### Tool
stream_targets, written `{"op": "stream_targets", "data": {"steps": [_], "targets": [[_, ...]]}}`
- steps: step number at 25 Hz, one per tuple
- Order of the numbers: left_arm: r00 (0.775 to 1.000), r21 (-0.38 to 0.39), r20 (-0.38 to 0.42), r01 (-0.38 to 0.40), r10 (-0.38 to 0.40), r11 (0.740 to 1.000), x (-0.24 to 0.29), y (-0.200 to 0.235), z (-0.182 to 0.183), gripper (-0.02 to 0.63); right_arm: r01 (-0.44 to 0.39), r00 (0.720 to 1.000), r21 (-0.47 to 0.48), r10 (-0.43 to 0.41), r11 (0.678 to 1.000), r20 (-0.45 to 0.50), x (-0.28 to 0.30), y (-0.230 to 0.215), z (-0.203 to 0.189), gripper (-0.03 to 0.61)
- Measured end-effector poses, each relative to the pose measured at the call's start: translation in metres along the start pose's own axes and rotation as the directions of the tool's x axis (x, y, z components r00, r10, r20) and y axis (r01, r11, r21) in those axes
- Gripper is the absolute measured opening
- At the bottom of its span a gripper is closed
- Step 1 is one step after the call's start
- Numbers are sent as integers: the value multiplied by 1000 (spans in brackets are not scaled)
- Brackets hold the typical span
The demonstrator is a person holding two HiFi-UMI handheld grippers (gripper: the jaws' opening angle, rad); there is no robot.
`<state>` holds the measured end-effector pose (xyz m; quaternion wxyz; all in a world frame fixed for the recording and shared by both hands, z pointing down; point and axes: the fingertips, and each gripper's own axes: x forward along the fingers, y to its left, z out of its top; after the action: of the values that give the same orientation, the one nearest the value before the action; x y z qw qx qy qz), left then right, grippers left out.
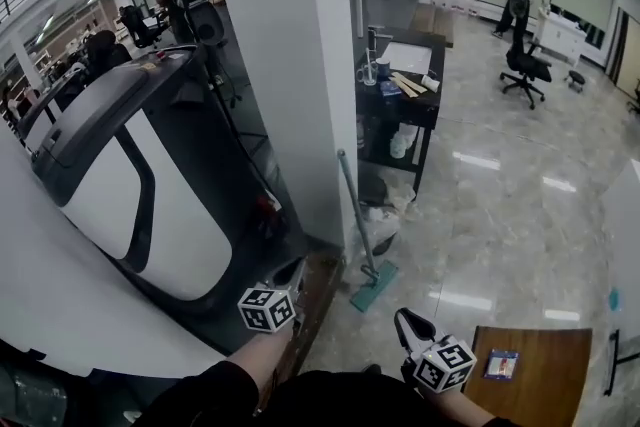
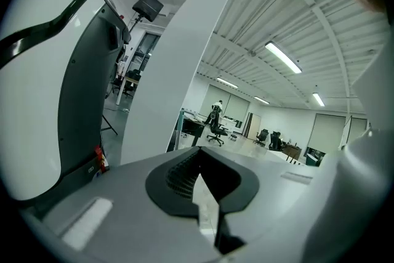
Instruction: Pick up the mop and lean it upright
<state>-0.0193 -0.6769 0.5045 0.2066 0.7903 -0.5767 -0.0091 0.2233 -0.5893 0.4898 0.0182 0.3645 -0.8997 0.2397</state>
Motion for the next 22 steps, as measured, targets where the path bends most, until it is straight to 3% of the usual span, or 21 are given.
{"op": "stream_targets", "data": {"steps": [6,14,22], "targets": [[993,70,34,108,-110,992,-43,-21,11,20,50,999,-36,-49,998,22,-8,38,-6,23],[960,100,37,271,-276,957,-124,-36,15,18,120,992,-65,-117,991,46,-9,127,-31,11],[929,191,48,353,-367,916,-199,-41,18,18,174,984,-106,-171,979,41,-17,192,-61,3]]}}
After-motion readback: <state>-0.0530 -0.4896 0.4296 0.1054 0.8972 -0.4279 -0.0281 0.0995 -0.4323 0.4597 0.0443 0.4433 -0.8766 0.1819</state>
